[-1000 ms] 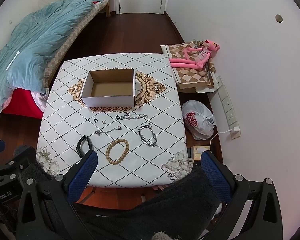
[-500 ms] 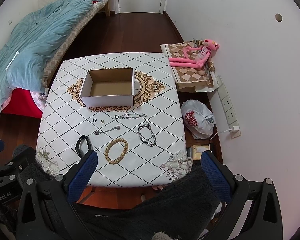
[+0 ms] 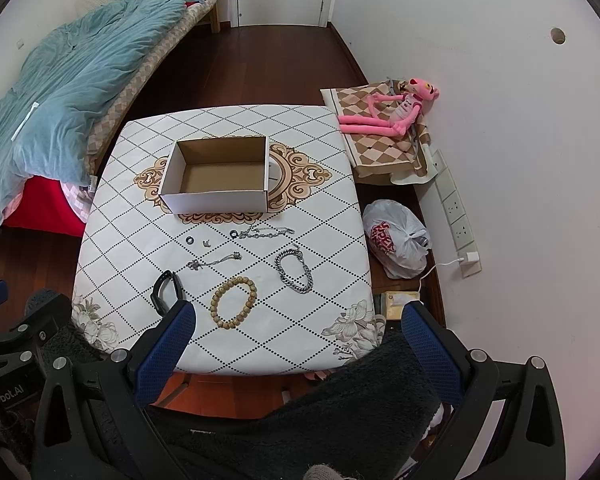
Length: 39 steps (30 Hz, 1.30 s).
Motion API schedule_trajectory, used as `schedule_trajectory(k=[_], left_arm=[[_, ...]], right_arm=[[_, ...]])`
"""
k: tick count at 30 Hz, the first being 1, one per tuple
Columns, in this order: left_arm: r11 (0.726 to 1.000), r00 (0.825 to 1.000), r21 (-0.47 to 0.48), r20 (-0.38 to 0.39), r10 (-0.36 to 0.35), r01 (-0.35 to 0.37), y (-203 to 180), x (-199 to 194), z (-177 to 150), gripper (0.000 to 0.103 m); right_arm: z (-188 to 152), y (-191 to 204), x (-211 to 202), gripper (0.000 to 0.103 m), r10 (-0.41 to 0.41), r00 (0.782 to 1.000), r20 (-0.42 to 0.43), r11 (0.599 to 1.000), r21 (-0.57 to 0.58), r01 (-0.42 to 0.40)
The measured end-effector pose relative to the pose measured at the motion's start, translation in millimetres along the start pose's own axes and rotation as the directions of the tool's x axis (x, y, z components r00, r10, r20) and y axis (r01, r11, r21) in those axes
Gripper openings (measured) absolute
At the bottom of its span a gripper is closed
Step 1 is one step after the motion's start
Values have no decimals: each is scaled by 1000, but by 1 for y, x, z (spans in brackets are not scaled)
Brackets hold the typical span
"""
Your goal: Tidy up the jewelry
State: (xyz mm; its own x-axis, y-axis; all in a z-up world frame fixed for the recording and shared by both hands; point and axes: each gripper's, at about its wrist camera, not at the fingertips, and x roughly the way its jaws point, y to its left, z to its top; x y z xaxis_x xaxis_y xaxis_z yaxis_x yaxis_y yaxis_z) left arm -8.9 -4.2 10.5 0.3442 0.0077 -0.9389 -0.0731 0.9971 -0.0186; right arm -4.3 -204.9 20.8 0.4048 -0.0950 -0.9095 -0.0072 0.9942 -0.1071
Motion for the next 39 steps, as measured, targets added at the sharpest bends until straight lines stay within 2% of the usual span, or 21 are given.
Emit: schedule_trajectory(k=[31, 36, 39], left_arm=[[1000, 1000, -1, 7, 4, -4, -2, 2, 4, 103], [999, 998, -3, 26, 50, -50, 1, 15, 12, 103], [996, 996, -4, 23, 90, -90, 6, 41, 17, 103]], right_arm=[[4, -3, -3, 103, 3, 1000, 6, 1000, 3, -3], [6, 1, 10, 103, 4, 1000, 0, 1000, 22, -4], [9, 4, 37, 103, 4, 999, -36, 999, 38, -2]])
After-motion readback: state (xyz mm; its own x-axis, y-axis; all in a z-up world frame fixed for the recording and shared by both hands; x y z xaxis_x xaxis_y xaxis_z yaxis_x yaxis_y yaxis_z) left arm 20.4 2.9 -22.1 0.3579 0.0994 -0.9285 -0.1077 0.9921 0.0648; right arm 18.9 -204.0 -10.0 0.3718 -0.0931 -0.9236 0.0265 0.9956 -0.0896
